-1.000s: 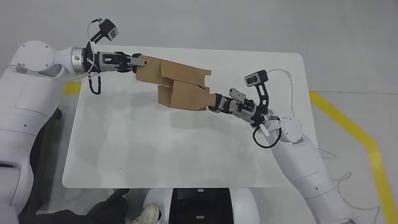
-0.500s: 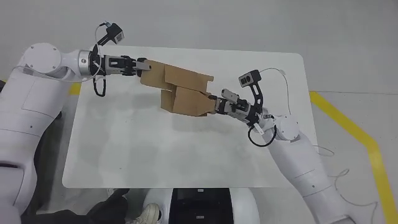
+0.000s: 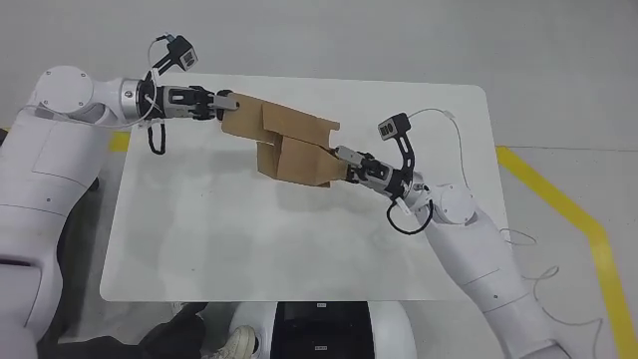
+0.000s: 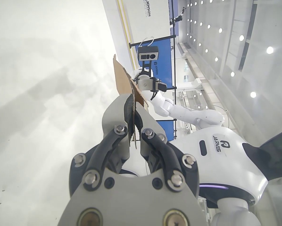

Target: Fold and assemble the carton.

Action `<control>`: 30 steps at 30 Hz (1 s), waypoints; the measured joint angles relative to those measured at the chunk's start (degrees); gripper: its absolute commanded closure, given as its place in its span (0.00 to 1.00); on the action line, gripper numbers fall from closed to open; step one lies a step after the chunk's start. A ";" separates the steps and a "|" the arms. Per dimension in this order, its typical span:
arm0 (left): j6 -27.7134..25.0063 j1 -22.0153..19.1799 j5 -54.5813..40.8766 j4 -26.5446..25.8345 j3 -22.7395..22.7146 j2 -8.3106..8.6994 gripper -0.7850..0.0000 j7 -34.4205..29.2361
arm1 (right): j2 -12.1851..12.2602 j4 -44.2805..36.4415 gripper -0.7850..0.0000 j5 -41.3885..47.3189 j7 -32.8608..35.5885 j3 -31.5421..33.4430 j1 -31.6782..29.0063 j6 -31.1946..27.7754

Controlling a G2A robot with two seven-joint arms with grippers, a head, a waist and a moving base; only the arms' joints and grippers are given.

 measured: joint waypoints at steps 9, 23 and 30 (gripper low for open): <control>1.07 -0.28 -0.38 1.18 -0.48 -0.48 1.00 -0.06 | 0.08 -1.01 0.68 -3.50 -1.41 -0.33 -0.48 0.62; 1.58 -0.17 0.49 1.47 -1.17 -1.03 1.00 -0.36 | 0.21 -2.12 1.00 -5.53 -2.89 -0.12 -0.98 1.28; 0.63 0.00 3.35 0.69 -1.46 -1.06 0.43 -0.18 | 0.32 -2.87 1.00 -5.42 -2.88 0.26 -1.25 1.35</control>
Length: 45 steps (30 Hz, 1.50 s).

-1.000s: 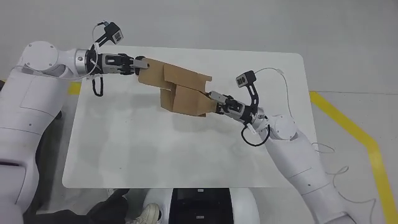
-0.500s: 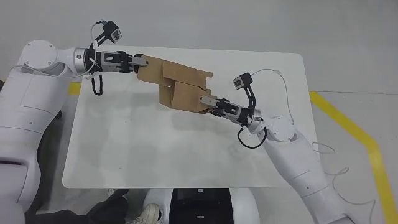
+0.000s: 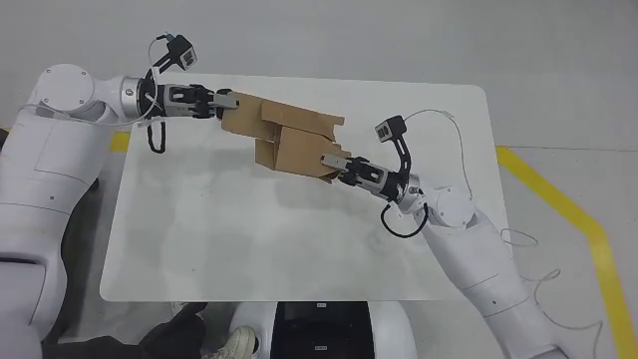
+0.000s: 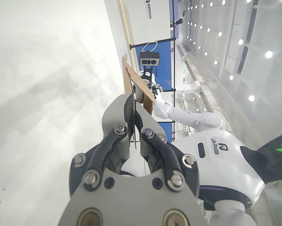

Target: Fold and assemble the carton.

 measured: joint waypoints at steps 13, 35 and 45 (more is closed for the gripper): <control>-3.22 1.37 5.56 -3.27 -4.49 1.22 0.00 2.85 | 0.99 -3.86 1.00 -0.79 1.12 2.86 -2.32 2.61; -6.84 24.29 3.79 -26.84 -19.85 5.70 0.00 0.89 | 1.22 -4.29 1.00 5.46 -0.75 3.11 -4.94 11.38; -6.86 24.26 3.82 -26.80 -19.85 5.70 0.00 0.86 | 1.22 -4.29 1.00 5.43 -0.74 3.13 -4.95 11.36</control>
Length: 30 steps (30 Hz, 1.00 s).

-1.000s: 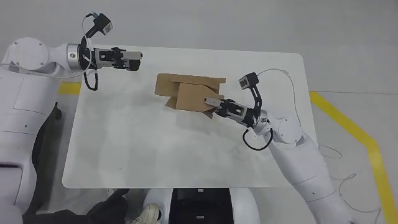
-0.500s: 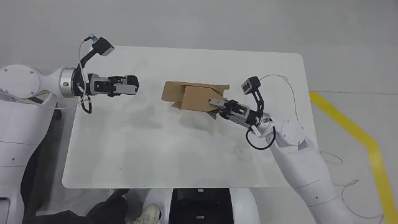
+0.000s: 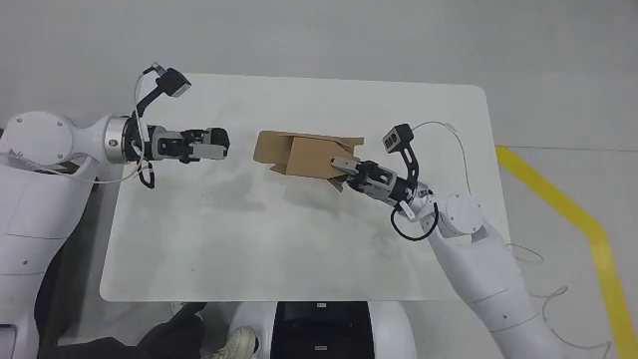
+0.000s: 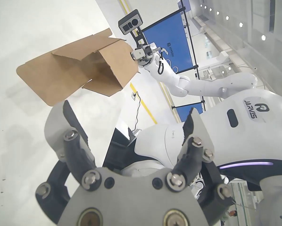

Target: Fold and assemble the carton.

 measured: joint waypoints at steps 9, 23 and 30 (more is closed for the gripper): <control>8.29 -2.16 -5.21 1.24 2.54 -0.54 0.00 -2.49 | -0.47 -0.10 1.00 2.07 -1.84 -1.31 -0.36 -0.23; 19.13 -19.76 -13.04 13.60 21.46 -4.66 0.00 -7.67 | -2.40 5.00 1.00 7.22 -4.18 -4.81 0.67 -12.02; 14.83 -23.58 -12.58 18.72 25.15 -5.69 0.00 -7.67 | -3.15 6.96 1.00 8.21 -2.83 -6.99 1.45 -12.40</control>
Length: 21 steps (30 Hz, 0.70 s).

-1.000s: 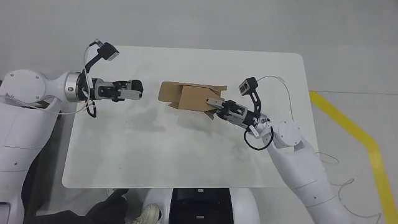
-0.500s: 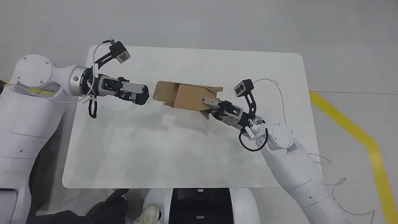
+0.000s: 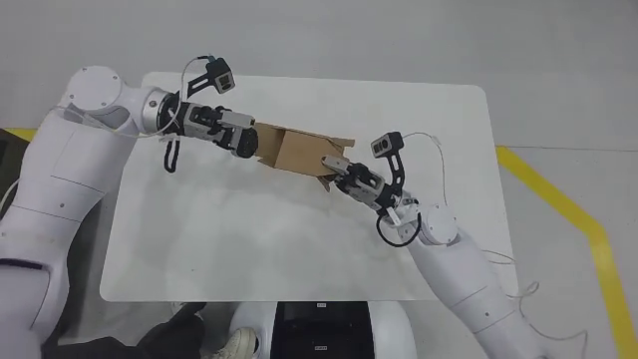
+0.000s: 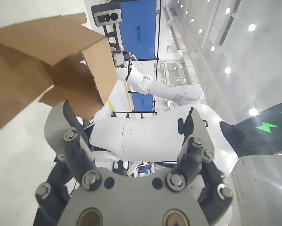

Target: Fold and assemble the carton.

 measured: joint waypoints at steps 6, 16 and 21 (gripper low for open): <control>-1.50 -0.65 0.32 1.75 1.10 -0.90 0.00 0.00 | -0.58 0.60 1.00 1.38 0.80 -1.13 0.26 -1.11; 0.17 -0.12 -2.18 1.93 2.21 -1.49 0.00 -0.01 | -1.56 1.72 1.00 2.17 0.12 -2.46 0.94 -3.62; 0.78 -0.54 -3.86 2.39 2.44 -1.71 0.00 -0.01 | -2.02 2.10 1.00 1.90 0.58 -3.51 1.32 -3.50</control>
